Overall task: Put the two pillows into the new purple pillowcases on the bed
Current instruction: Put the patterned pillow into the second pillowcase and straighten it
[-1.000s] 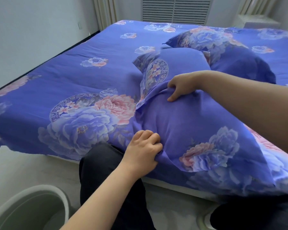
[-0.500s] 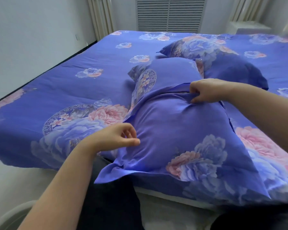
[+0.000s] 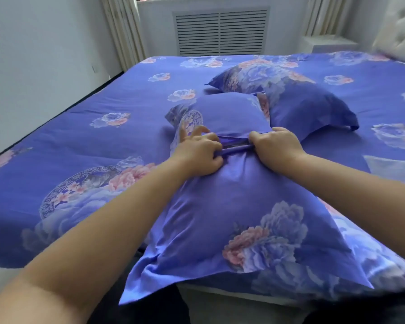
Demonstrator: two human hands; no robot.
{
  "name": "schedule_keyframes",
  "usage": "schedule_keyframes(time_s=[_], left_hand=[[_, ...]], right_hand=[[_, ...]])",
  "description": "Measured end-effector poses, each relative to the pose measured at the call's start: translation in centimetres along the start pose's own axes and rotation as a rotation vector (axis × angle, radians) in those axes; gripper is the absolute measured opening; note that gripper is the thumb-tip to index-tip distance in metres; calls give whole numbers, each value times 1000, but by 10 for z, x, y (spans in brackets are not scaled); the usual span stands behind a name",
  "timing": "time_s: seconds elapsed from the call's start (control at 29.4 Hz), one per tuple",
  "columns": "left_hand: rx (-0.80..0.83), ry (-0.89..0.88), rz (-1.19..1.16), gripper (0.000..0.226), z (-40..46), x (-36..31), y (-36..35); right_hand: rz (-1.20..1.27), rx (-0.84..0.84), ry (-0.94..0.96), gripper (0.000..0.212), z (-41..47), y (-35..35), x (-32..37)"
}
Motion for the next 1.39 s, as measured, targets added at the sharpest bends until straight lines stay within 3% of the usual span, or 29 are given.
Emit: schedule_keyframes(time_s=[0.03,0.1,0.17,0.2,0.27,0.41,0.51,0.58,0.68,0.82,0.99,1.09,1.19,1.33,1.39], left_hand=[[66,45,50,22,2,11,1],[188,131,182,19,11,33,4],[154,199,312,23,23,46,4],[96,235,343,26,31,48,0],[-42,301,342,29,40,48,-14],[-153,331,254,35,40,42,-46],[-364,263,173,22,33,35,-49],[-480,92,32,10,23,20,-52],[-378,-35,0,13,9,5,-63],[-289,237,274,18,32,41,-56],[-137,360,283,26,54,28,-49],[-110,318,249,29,41,10,-49],[-27,260,146,27,18,13,-46],[55,323,25,23,-4,38,-57],[56,414,-177,24,-7,56,-53]], right_hand=[[-7,22,24,17,-5,-2,-3],[66,244,-35,26,-9,1,-7],[126,501,-156,20,-4,9,-11],[162,516,-171,17,1,12,-13],[161,476,-120,13,12,12,-12],[101,382,-15,18,26,-9,-8],[74,215,-219,27,26,-23,-30],[75,202,-429,36,21,-34,-45],[136,218,-529,42,12,-57,-32],[134,97,-451,22,-9,-65,-10],[39,363,-519,28,-15,-60,-31],[203,517,-722,36,-23,-69,-44],[528,517,-845,43,-43,-74,-41],[497,515,-697,40,-39,-48,-30],[522,563,-575,34,-33,-21,-29]])
Point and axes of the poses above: each hand's wrist, its own z-axis towards the middle knuckle, its own y-axis out of the back of the hand, x = y × z, the point moved 1 cm from there along z, towards the middle knuckle, and after that the axes turned 15 degrees about y, right-handed, at the moved point
